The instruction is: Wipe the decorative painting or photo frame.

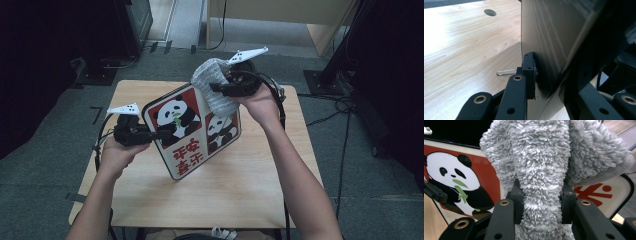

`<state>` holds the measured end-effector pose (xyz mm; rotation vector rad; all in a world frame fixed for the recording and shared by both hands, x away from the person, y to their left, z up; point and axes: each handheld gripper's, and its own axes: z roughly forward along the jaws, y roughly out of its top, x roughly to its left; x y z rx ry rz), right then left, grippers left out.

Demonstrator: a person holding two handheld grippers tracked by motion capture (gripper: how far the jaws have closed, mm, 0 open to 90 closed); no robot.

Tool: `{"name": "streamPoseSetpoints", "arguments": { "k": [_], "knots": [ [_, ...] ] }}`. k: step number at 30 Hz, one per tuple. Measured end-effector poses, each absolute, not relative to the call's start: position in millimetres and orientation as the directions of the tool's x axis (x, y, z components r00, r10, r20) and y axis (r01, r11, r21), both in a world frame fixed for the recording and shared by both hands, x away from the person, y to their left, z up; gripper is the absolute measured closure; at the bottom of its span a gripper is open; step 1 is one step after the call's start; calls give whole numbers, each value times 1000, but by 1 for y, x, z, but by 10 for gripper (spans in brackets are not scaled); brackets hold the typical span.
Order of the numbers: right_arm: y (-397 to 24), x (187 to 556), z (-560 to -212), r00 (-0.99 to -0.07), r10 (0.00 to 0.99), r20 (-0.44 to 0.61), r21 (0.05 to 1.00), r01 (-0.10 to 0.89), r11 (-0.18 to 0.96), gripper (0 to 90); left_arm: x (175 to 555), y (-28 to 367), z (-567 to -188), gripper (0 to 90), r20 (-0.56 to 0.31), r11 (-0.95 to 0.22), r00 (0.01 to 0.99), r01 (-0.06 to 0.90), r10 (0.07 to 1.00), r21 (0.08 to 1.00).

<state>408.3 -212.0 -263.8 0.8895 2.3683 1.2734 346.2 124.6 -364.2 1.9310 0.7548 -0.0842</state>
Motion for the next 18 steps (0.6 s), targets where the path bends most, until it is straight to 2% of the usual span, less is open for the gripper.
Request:
{"name": "streamPoseSetpoints", "arguments": {
  "k": [18],
  "knots": [
    [-214, 406, -275, -762, 647, 25, 819, 387, 425, 659, 347, 126, -364, 776, -369, -291, 804, 533, 466, 794]
  ]
}}
